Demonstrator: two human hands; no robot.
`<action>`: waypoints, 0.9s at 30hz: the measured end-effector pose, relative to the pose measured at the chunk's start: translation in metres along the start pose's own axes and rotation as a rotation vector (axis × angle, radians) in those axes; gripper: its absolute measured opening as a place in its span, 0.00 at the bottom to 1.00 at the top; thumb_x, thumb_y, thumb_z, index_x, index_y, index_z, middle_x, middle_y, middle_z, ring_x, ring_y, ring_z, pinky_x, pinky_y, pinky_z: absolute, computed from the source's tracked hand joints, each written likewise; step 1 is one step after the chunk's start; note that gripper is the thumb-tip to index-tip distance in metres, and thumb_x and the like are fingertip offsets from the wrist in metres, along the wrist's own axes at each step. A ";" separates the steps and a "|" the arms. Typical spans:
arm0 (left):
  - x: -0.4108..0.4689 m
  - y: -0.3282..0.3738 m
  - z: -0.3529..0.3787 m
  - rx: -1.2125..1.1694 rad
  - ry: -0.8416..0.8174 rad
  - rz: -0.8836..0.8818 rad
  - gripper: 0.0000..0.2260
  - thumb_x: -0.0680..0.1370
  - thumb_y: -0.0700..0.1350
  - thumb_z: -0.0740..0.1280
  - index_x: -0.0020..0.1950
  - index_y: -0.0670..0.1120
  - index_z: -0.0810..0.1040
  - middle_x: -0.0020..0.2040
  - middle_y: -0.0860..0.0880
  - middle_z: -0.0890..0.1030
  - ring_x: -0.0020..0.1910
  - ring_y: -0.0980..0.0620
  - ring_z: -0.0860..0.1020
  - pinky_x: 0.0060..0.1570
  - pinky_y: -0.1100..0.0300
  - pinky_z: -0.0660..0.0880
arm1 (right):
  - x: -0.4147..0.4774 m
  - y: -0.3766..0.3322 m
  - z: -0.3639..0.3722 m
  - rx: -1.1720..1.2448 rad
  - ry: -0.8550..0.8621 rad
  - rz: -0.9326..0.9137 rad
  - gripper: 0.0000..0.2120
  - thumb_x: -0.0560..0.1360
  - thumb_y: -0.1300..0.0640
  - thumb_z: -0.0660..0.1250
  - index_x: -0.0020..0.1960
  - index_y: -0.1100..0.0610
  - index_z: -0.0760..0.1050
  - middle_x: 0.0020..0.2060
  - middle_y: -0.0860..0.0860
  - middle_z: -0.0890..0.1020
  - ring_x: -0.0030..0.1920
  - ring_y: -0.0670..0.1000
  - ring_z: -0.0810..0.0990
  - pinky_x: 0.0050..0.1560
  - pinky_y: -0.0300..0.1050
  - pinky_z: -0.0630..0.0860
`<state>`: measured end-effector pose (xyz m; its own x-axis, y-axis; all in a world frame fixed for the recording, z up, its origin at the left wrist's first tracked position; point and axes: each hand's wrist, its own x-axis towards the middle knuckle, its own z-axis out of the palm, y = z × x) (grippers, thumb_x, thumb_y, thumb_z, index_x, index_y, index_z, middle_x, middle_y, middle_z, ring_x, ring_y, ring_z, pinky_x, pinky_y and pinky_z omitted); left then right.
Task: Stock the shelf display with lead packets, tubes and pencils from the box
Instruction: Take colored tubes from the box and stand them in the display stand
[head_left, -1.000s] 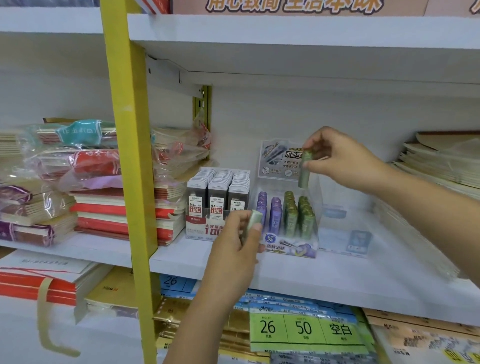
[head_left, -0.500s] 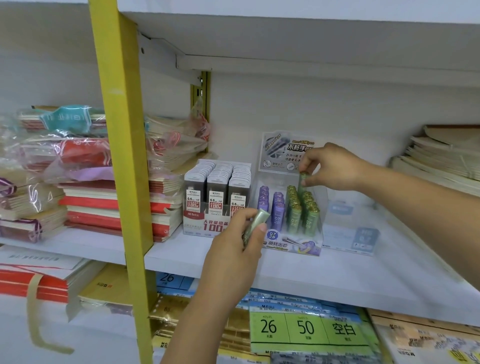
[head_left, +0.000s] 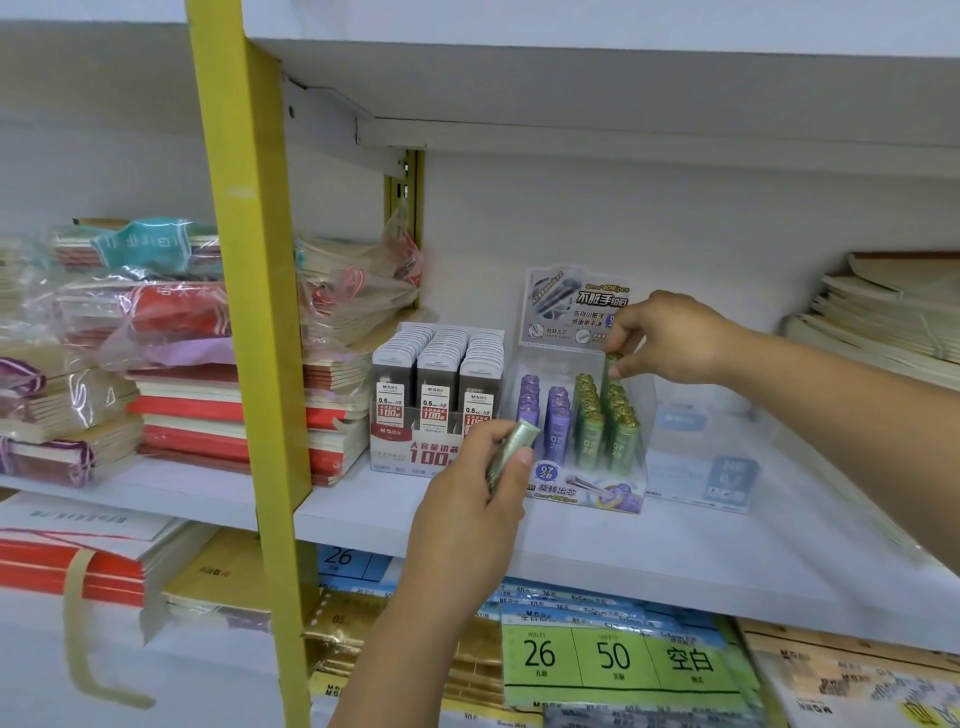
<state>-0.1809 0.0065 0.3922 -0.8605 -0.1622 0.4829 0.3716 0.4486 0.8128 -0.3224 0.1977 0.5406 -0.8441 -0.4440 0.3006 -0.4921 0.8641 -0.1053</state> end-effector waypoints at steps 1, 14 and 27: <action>0.000 0.000 0.000 -0.001 0.000 -0.002 0.05 0.81 0.61 0.57 0.56 0.67 0.69 0.46 0.61 0.82 0.38 0.60 0.80 0.44 0.49 0.80 | 0.000 0.001 0.000 -0.019 -0.005 -0.001 0.10 0.68 0.54 0.78 0.42 0.48 0.77 0.44 0.47 0.83 0.44 0.49 0.78 0.40 0.40 0.67; -0.001 0.009 -0.003 -0.100 -0.021 -0.048 0.06 0.80 0.58 0.63 0.57 0.67 0.75 0.49 0.67 0.80 0.41 0.64 0.80 0.37 0.72 0.72 | 0.004 0.001 0.006 -0.262 -0.052 -0.059 0.07 0.72 0.46 0.72 0.50 0.41 0.82 0.53 0.49 0.76 0.57 0.52 0.68 0.48 0.42 0.63; -0.010 0.033 -0.013 -0.355 -0.151 -0.062 0.17 0.80 0.42 0.68 0.58 0.66 0.77 0.52 0.53 0.81 0.41 0.62 0.80 0.40 0.68 0.76 | -0.105 -0.068 0.020 0.655 -0.034 -0.226 0.07 0.73 0.56 0.73 0.49 0.47 0.83 0.41 0.53 0.82 0.42 0.54 0.80 0.48 0.54 0.79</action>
<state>-0.1557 0.0120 0.4187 -0.9169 -0.0364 0.3975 0.3920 0.1061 0.9138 -0.2049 0.1811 0.4978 -0.7069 -0.6123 0.3540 -0.6747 0.4337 -0.5972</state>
